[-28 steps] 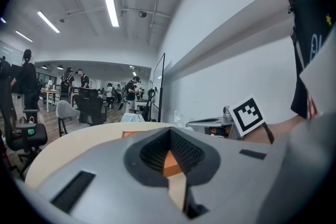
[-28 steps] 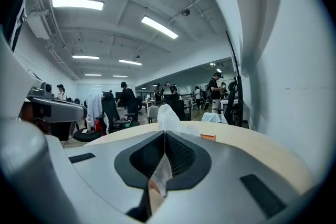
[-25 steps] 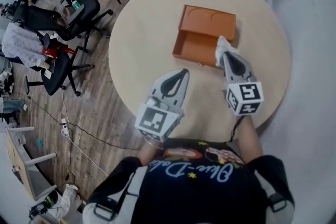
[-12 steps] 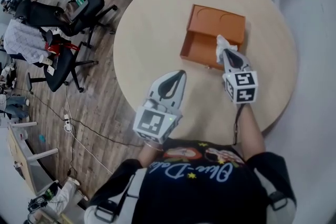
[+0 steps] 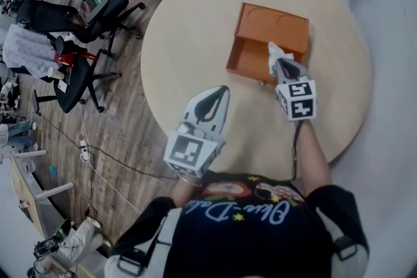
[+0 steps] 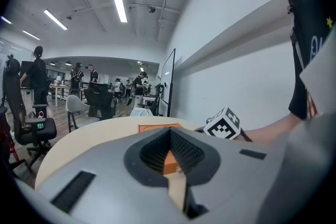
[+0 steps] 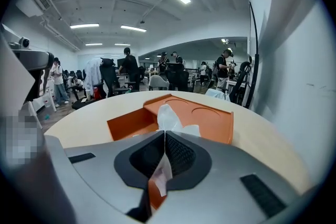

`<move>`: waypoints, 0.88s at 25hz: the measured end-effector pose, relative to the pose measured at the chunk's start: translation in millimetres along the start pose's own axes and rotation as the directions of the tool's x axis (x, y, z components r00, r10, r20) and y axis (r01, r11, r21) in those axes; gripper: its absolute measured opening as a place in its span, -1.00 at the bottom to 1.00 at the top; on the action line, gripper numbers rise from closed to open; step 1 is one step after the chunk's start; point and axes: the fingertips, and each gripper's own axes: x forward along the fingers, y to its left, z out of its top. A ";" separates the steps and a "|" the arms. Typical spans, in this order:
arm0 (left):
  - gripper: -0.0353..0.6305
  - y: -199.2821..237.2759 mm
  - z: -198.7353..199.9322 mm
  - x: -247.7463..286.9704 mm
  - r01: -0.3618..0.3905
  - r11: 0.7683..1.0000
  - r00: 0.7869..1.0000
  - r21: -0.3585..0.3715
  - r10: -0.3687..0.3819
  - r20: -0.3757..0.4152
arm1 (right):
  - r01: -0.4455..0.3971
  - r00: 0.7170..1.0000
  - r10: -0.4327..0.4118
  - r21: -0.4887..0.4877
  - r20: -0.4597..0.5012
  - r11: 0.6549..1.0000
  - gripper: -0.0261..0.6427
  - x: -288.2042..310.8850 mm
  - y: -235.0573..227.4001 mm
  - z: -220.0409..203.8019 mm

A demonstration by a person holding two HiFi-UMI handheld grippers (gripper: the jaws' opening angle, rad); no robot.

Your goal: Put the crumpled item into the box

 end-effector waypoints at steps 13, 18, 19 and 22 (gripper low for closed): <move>-0.92 0.6 -2.1 4.0 -0.003 1.000 1.000 -0.007 0.003 -0.005 | -0.021 0.993 0.011 -0.091 -0.117 0.996 -0.92 11.1 9.9 -9.4; -0.92 0.0 -0.7 -1.0 -0.009 1.000 1.000 -0.007 0.009 -0.008 | -0.024 0.992 0.011 -0.100 -0.123 0.995 -0.92 8.0 13.0 -9.2; -0.92 -0.5 -1.0 -1.3 -0.009 1.000 1.000 -0.006 0.009 -0.008 | -0.025 0.992 0.012 -0.101 -0.125 0.995 -0.92 8.1 13.3 -9.9; -0.92 0.8 -3.3 -2.2 -0.013 1.000 1.000 -0.005 0.013 -0.008 | -0.030 0.991 0.016 -0.108 -0.130 0.994 -0.91 10.7 16.2 -12.2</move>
